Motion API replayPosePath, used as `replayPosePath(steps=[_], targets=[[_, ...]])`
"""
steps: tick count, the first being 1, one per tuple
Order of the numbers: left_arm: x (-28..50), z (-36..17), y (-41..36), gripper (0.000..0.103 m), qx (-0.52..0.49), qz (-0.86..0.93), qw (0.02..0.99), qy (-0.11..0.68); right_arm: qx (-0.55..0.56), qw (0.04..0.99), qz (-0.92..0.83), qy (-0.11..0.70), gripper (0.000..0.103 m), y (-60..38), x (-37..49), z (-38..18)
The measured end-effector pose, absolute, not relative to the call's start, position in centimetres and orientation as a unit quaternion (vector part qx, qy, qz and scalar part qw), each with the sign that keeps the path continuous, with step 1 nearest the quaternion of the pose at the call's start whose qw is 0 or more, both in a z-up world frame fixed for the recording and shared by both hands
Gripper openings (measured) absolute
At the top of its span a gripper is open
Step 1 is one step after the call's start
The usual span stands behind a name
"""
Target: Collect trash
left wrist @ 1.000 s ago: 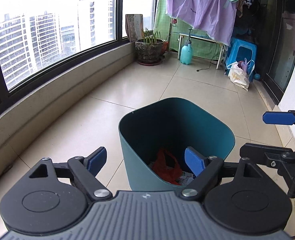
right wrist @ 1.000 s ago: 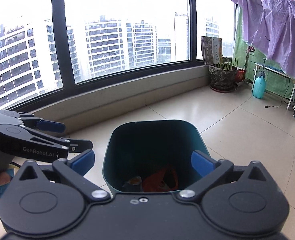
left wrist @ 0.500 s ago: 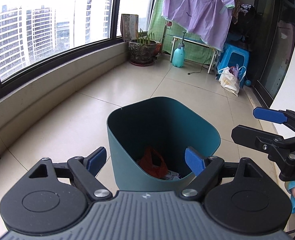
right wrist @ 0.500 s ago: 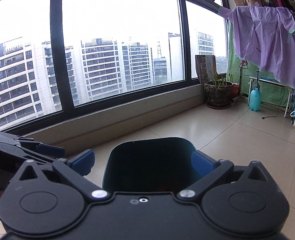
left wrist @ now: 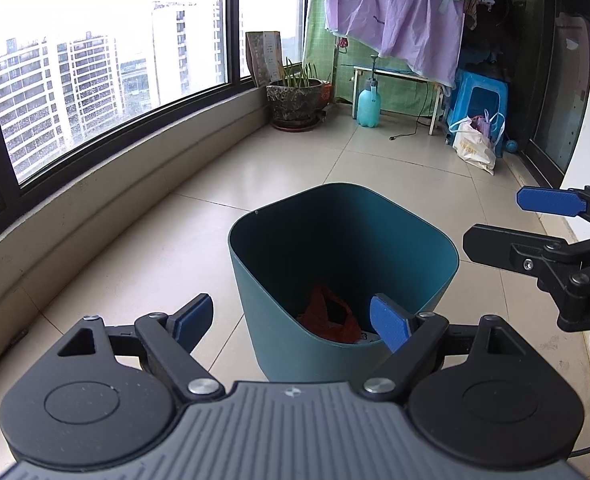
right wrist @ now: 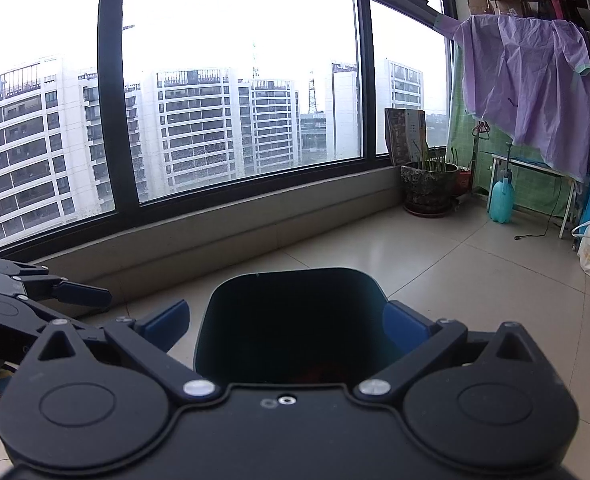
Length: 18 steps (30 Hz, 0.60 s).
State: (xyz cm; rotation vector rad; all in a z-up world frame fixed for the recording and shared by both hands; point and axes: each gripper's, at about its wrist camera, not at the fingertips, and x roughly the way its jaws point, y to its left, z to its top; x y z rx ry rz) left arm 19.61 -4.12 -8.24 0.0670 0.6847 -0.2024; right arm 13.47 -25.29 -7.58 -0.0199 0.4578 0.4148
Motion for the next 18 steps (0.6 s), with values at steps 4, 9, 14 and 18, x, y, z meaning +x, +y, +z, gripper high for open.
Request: replayPosePath(steps=[4, 9, 14, 18], targets=[[19.58, -8.52, -4.37, 0.086, 0.036, -0.099, 0.934, 0.341, -0.008, 0.953, 0.2, 0.226, 0.103, -25.24, 13.46, -7.57], [19.62, -8.61, -4.29, 0.086, 0.031, -0.102, 0.933, 0.345, -0.012, 0.954, 0.195, 0.226, 0.103, -25.07, 13.37, -7.79], [19.68, -8.58, -4.22, 0.086, 0.032, -0.1, 0.933, 0.344, -0.018, 0.955, 0.192, 0.226, 0.103, -24.85, 13.4, -7.83], [19.86, -8.68, -4.21, 0.086, 0.032, -0.099, 0.932, 0.348, -0.016, 0.954, 0.19, 0.229, 0.103, -24.81, 13.51, -7.8]])
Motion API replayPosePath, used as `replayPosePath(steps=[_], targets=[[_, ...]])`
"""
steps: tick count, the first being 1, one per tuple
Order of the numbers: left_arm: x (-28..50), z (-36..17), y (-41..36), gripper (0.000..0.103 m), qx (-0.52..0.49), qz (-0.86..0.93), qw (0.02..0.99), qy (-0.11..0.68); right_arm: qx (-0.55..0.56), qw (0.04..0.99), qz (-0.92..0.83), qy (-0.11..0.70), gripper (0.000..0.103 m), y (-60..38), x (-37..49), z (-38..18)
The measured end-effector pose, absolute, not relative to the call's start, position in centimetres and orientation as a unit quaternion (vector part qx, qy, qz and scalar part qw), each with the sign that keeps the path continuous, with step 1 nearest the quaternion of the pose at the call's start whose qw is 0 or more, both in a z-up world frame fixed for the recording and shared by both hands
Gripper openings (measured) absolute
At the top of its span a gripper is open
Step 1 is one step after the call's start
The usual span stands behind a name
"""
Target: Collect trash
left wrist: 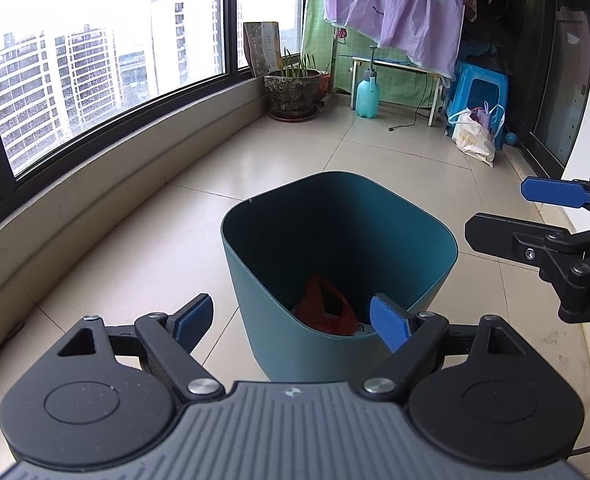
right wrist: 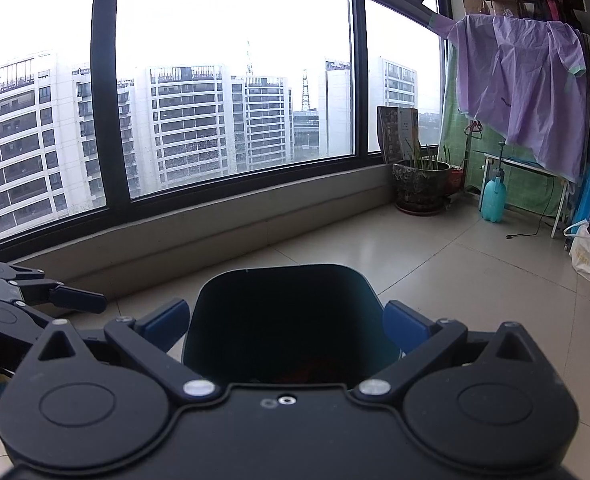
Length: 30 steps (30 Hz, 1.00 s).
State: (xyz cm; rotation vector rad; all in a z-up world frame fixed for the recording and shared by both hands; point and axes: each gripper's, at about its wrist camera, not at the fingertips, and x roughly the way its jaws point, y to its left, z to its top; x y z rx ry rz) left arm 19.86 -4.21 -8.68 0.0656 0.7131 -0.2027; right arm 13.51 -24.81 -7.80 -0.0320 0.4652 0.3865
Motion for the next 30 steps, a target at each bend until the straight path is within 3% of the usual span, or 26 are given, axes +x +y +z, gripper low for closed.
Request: replayPosePath(steps=[30], targets=[[20.4, -9.3, -4.5, 0.086, 0.049, -0.124, 0.929, 0.345, -0.009, 0.951, 0.175, 0.255, 0.103, -25.5, 14.8, -8.5]])
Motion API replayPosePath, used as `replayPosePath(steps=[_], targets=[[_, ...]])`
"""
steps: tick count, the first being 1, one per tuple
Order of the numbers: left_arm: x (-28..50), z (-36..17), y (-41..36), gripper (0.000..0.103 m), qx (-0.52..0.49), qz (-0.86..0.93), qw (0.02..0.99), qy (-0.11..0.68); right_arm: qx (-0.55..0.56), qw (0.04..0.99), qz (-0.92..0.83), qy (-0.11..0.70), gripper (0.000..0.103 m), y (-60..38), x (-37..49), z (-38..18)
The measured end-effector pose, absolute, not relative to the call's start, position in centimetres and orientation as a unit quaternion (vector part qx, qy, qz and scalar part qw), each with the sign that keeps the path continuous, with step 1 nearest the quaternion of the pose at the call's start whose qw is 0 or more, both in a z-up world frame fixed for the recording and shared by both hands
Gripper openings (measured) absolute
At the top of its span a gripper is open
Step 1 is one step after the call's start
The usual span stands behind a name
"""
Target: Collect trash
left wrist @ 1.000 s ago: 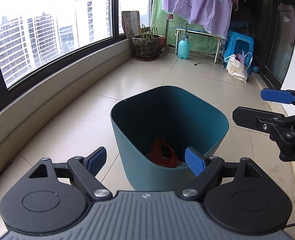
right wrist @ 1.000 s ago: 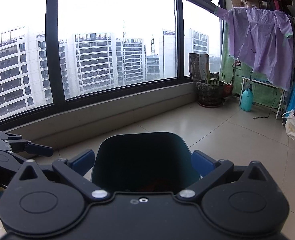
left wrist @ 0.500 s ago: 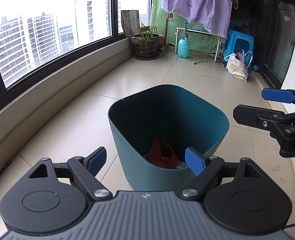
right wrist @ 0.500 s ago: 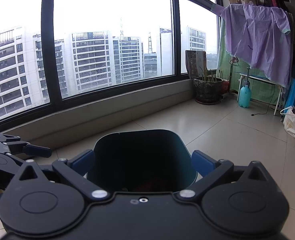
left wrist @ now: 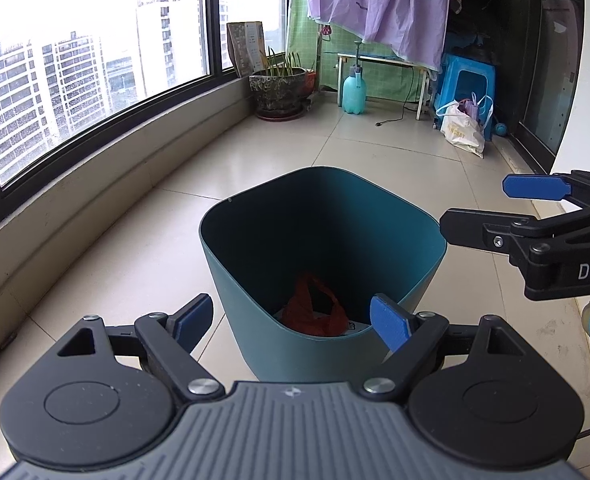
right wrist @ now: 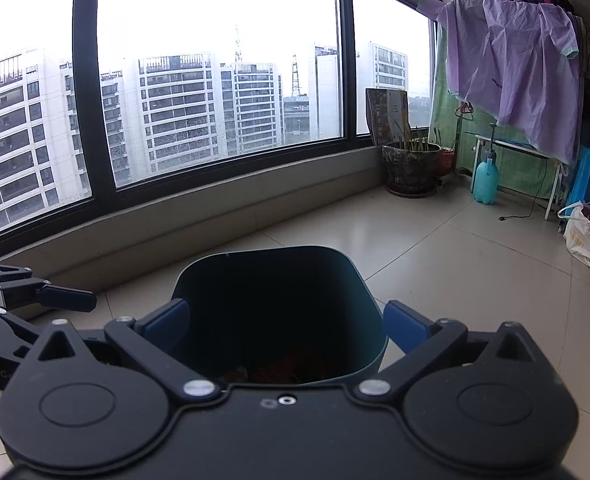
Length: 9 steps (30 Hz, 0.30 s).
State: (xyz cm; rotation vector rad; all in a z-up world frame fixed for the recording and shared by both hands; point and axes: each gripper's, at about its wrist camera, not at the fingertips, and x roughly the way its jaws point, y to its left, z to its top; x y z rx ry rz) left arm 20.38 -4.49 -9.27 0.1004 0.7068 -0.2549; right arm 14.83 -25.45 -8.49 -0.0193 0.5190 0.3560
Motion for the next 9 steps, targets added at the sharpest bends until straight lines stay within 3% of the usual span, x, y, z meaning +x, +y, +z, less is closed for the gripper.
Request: replayPosePath(steps=[9], targets=[[20.74, -9.26, -3.93, 0.086, 0.036, -0.126, 0.928, 0.35, -0.005, 0.947, 0.174, 0.27, 0.103, -25.67, 15.45, -8.86]])
